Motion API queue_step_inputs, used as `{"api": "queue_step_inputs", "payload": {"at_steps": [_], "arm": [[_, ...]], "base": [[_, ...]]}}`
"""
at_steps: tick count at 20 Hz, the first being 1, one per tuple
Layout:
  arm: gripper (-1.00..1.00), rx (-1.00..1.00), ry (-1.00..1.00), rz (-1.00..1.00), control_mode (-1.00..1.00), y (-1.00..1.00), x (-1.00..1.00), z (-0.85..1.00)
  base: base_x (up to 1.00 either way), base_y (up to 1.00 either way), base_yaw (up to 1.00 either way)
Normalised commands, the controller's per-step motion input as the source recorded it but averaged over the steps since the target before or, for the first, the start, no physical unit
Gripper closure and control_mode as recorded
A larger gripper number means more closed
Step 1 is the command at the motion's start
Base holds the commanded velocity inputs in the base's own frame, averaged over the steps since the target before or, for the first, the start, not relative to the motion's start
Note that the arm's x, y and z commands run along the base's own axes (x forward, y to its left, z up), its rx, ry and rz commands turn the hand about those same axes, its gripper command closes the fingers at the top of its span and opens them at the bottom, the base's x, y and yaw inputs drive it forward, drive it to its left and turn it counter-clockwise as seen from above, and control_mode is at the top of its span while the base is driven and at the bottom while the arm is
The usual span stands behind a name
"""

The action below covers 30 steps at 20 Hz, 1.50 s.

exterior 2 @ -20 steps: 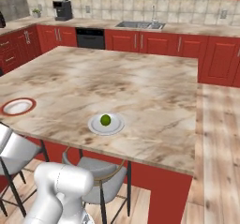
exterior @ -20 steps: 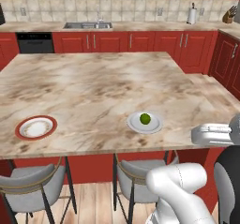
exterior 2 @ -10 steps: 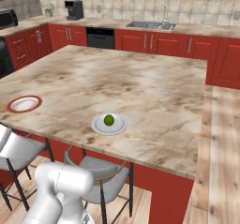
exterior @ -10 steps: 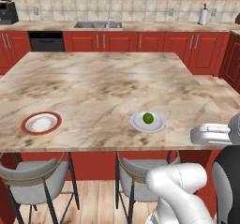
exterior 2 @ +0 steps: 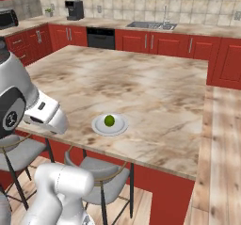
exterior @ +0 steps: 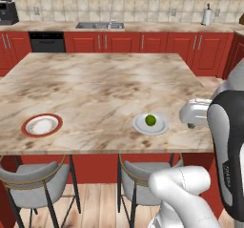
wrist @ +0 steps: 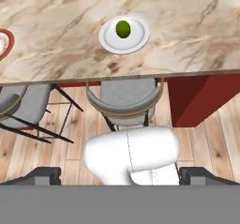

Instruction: Transport the chicken drumstick and lime to the fridge. Place the chicken drumstick on the rack containing meat and place the lime on the rack containing the vegetable, ensuring meats and vegetables are on different racks.

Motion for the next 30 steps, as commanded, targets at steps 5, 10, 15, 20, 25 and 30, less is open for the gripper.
{"api": "queue_step_inputs", "payload": {"at_steps": [5,10,15,20,25,30], "arm": [[-1.0,0.0,0.1,0.03,-1.0,-0.04,0.71,-0.26],[-1.0,0.0,0.12,0.05,-1.0,-0.12,0.4,-0.39],[-1.0,0.0,0.12,0.05,-1.0,-0.04,0.45,-0.37],[-1.0,-0.01,0.04,0.04,-1.0,0.0,0.43,-0.19],[-1.0,0.0,0.11,0.05,-1.0,-0.09,0.44,-0.34],[-1.0,0.0,0.03,0.08,-1.0,-0.16,0.45,-0.28]], "base": [[0.0,0.0,0.0],[0.0,0.0,0.0],[0.0,0.0,0.0],[0.0,0.0,0.0],[0.0,0.0,0.0],[0.0,0.0,0.0]]}}
